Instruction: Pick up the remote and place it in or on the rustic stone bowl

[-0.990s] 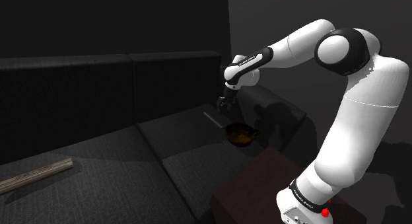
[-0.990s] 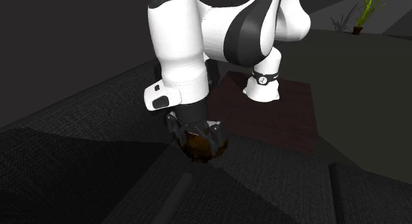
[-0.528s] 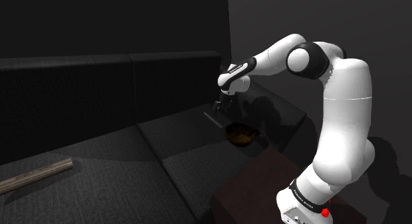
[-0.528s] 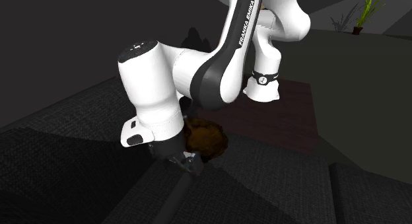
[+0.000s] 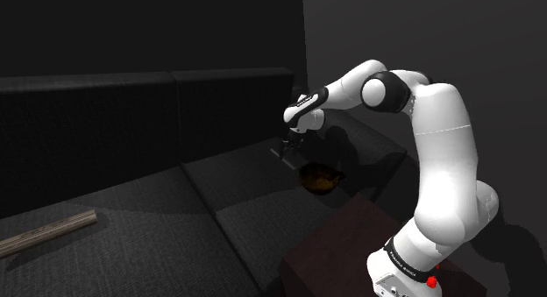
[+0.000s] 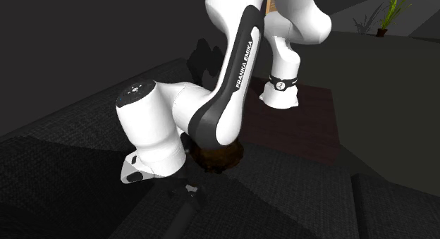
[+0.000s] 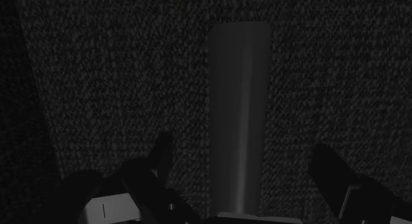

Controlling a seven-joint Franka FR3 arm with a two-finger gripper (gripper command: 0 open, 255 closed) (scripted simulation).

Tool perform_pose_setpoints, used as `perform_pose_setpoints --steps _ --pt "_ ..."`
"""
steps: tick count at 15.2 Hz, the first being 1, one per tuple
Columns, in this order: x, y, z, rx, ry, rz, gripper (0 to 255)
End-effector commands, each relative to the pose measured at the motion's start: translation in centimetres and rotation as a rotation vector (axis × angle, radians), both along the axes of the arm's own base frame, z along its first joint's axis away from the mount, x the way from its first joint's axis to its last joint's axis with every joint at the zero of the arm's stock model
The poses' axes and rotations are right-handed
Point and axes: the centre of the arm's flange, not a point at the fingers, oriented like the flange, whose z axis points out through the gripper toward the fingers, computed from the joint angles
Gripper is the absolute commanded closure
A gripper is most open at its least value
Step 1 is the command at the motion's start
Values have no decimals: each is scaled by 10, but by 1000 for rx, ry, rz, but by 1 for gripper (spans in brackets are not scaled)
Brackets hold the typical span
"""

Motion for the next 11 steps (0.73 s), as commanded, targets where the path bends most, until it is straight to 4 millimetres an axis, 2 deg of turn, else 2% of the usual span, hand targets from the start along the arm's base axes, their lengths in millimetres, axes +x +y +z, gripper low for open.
perform_pose_setpoints --steps 1,3,11 --pt "1 1 -10 0 0 0 0" --pt "0 3 -24 0 0 0 0" --pt "0 3 -24 0 0 0 0"
